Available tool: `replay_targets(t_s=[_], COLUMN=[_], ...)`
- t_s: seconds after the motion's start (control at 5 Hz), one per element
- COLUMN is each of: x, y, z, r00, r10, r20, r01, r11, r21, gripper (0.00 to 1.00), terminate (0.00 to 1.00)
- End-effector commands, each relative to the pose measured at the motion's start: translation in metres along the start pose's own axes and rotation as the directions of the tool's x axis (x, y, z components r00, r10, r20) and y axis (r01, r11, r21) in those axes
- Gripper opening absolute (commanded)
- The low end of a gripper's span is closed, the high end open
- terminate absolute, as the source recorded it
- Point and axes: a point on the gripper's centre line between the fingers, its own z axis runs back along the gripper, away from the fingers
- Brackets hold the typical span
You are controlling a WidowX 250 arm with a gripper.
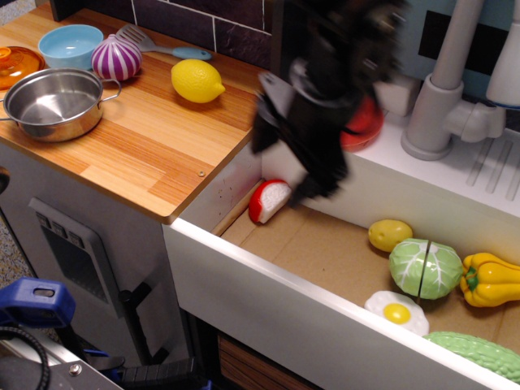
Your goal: Put lemon on plate
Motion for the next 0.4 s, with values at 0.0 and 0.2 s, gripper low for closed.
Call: replay_targets(t_s=[0.0,0.2], x=[-0.003,-0.005], y=[0.058,0.095], z=[-0.005,-0.023], r00=[0.985,0.951], r10=[-0.156,-0.295], r20=[0.072,0.097], r01=[0.149,0.280], r11=[0.984,0.950], r21=[0.098,0.140], gripper=[1.00,1.00], terminate=[0.00,0.00])
